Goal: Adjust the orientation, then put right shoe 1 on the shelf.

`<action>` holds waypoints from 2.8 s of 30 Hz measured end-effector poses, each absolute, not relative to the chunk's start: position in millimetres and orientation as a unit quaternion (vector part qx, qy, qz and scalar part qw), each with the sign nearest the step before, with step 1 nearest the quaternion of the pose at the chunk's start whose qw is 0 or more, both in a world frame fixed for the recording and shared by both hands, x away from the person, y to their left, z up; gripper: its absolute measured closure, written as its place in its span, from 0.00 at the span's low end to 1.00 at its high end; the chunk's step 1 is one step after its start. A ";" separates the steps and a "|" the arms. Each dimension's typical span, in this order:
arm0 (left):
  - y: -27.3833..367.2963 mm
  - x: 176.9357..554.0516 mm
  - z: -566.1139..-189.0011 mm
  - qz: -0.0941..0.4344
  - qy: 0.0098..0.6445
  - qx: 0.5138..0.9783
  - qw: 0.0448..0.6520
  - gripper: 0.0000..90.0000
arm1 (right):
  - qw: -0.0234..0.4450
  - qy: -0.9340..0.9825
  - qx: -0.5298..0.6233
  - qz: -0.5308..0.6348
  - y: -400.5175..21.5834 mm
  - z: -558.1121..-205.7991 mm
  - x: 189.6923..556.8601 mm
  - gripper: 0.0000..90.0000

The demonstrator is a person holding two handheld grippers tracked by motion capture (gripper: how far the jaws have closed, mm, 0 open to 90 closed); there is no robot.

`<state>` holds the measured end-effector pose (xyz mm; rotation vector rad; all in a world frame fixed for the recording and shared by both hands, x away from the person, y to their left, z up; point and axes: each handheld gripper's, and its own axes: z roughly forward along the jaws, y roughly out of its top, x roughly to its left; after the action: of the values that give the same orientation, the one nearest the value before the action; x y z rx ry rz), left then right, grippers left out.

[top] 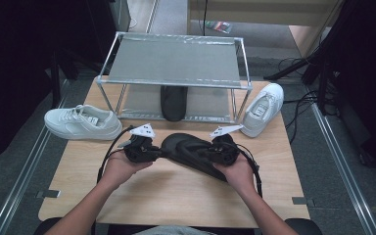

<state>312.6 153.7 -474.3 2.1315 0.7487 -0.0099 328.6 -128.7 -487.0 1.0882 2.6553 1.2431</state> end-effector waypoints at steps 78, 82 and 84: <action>132.4 344.7 -473.0 -0.014 0.299 0.858 0.417 0.51 | 0.066 0.807 0.391 0.437 -158.3 -484.8 292.4 0.71; 137.9 345.5 -471.5 -0.012 0.305 0.853 0.423 0.49 | 0.065 0.805 0.403 0.431 -159.8 -490.9 293.8 0.70; 139.2 345.4 -471.1 -0.013 0.304 0.853 0.424 0.48 | 0.065 0.803 0.409 0.429 -159.8 -492.9 294.1 0.69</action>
<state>345.4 139.2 -471.1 2.1334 0.7609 -0.0323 294.1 -159.8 -492.9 1.2345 2.4223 1.2961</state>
